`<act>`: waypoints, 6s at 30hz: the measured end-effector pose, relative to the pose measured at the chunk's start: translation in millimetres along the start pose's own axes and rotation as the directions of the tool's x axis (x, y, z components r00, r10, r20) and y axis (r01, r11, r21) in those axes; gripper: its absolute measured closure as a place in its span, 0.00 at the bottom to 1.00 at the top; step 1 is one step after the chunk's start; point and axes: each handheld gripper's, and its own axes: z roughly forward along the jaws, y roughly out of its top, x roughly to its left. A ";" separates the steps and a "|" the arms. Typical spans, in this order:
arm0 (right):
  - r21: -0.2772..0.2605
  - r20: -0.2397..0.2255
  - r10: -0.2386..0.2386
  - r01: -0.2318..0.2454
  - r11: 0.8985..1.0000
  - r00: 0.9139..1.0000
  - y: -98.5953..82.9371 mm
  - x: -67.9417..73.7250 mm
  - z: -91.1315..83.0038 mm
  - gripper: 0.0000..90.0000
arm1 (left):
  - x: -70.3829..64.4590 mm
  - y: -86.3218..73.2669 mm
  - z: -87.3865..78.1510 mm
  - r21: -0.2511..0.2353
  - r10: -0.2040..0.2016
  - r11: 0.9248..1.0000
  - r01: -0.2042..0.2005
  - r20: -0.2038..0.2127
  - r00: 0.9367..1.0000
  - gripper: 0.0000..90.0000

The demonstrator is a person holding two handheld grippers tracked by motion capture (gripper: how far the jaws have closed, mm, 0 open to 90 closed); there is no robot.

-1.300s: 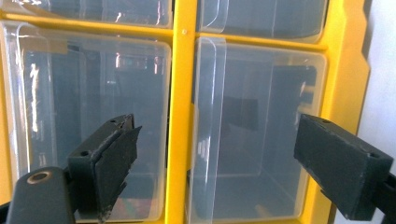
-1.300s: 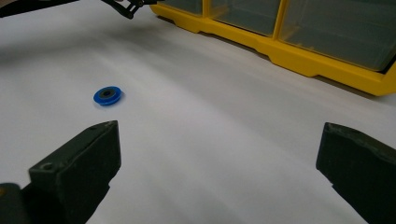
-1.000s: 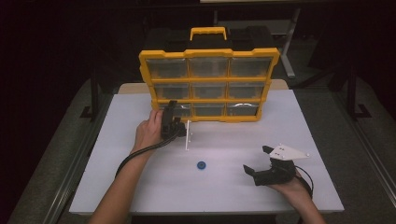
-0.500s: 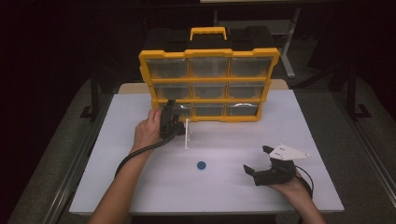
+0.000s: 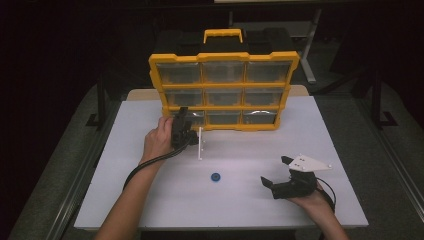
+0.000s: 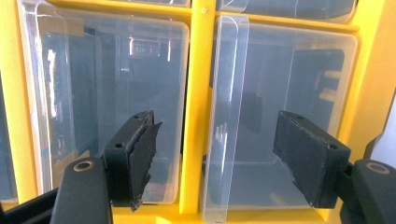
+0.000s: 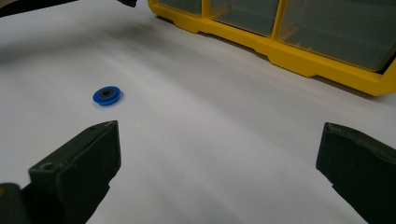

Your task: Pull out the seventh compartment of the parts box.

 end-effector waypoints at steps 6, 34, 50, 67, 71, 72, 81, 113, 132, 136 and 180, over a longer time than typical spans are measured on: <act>0.000 0.000 0.001 -0.001 1.000 1.000 0.0 0.0 0.1 0.00 | -0.4 1.0 -0.2 0.002 0.003 1.000 -0.003 -0.002 1.000 0.35; -0.002 0.001 0.000 0.000 1.000 1.000 0.0 -0.3 -0.3 0.00 | -4.2 1.8 1.6 0.016 0.008 1.000 -0.008 -0.009 1.000 0.50; -0.002 0.001 0.001 -0.001 1.000 1.000 -0.1 -0.6 -0.1 0.00 | -5.5 3.2 1.7 0.027 0.012 1.000 -0.011 -0.027 1.000 0.58; -0.004 0.000 0.002 -0.002 1.000 1.000 -0.1 -0.9 -0.1 0.00 | -10.7 4.4 3.6 0.030 0.026 0.999 -0.024 -0.050 0.998 0.67; -0.004 0.001 0.003 -0.003 1.000 1.000 -0.1 -1.0 0.0 0.00 | -11.3 4.6 3.6 0.025 0.029 0.999 -0.028 -0.057 0.998 0.70; -0.004 0.001 0.002 -0.002 1.000 1.000 -0.1 -1.0 -0.1 0.00 | -11.4 4.6 3.6 0.025 0.028 0.999 -0.027 -0.057 0.998 0.70; -0.003 0.001 0.003 -0.003 1.000 1.000 -0.2 -1.0 0.0 0.00 | -11.2 4.3 3.5 0.032 0.026 0.999 -0.024 -0.059 0.998 0.73; -0.001 0.004 0.004 -0.004 1.000 1.000 -0.3 -1.1 0.2 0.00 | -13.5 3.5 5.7 0.038 0.046 0.998 -0.043 -0.082 0.996 0.82; -0.003 0.002 0.005 -0.005 1.000 1.000 -0.3 -0.8 0.1 0.00 | -14.8 3.8 6.2 0.042 0.051 0.998 -0.047 -0.082 0.995 0.85; -0.004 0.004 0.005 -0.005 1.000 1.000 -0.3 -1.1 0.1 0.00 | -14.7 3.7 6.3 0.042 0.051 0.998 -0.047 -0.082 0.995 0.85; 0.000 0.003 0.002 -0.002 1.000 1.000 -0.3 -0.7 0.5 0.00 | -14.5 5.0 -2.2 0.030 0.041 0.999 -0.039 -0.069 0.997 0.87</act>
